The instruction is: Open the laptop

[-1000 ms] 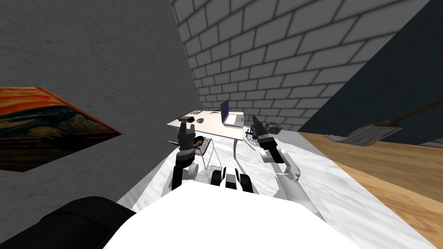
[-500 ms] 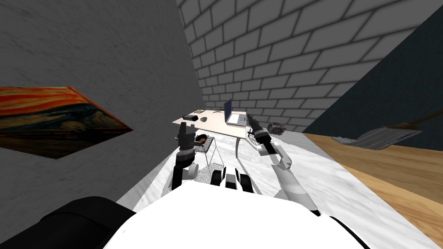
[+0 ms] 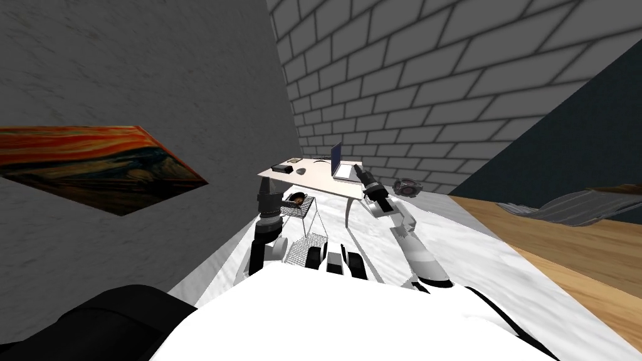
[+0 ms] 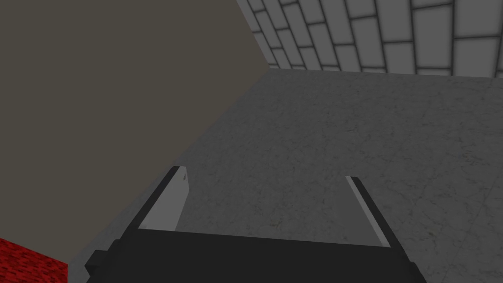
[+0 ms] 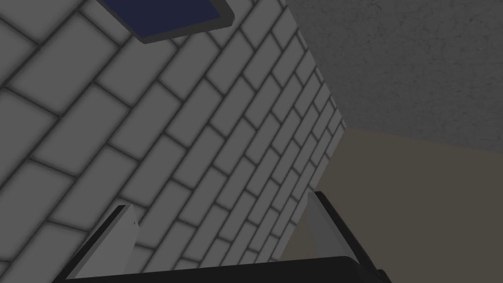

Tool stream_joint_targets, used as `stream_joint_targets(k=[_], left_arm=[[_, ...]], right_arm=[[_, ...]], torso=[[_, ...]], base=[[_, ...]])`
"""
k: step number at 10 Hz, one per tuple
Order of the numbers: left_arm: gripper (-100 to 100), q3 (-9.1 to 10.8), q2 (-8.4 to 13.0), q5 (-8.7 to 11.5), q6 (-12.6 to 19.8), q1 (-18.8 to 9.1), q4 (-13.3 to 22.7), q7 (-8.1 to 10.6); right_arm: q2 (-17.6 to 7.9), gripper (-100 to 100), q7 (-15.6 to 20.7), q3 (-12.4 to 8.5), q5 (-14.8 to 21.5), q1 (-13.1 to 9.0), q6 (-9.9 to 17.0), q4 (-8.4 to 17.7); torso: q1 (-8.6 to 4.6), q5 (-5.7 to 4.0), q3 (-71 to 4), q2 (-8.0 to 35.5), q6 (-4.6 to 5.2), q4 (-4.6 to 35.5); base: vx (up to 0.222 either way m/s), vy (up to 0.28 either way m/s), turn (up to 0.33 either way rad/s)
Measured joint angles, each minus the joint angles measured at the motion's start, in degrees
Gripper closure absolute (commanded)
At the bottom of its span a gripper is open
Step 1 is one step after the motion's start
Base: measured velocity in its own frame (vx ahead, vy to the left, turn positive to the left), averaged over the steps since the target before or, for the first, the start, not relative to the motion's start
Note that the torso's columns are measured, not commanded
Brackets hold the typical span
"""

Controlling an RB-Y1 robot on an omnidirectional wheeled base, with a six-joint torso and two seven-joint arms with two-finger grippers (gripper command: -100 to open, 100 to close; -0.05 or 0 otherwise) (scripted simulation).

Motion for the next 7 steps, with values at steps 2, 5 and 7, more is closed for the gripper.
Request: stream_joint_targets(k=[2,5,7], left_arm=[[0,0.01,0.0,0.0,0.0,0.0,0.0,0.0],[0,0.01,0.0,0.0,0.0,0.0,0.0,0.0],[0,0.0,0.0,0.0,0.0,0.0,0.0,0.0]], right_arm=[[-0.1,-100,1.1,0.0,0.6,-2.4,0.4,3.0],[-1.0,-100,2.8,0.6,1.7,-5.8,2.3,6.7],[-1.7,-100,4.3,1.0,2.7,-9.1,3.9,10.2]], torso=[[-0.17,-0.04,-0.1,-0.1,0.04,0.0],[-0.09,-0.02,0.0,0.0,0.03,0.0],[0.0,0.01,0.0,0.0,0.03,0.0]], base=[[-0.015,0.035,0.042],[-0.021,0.04,0.062],[-0.02,0.061,0.112]])
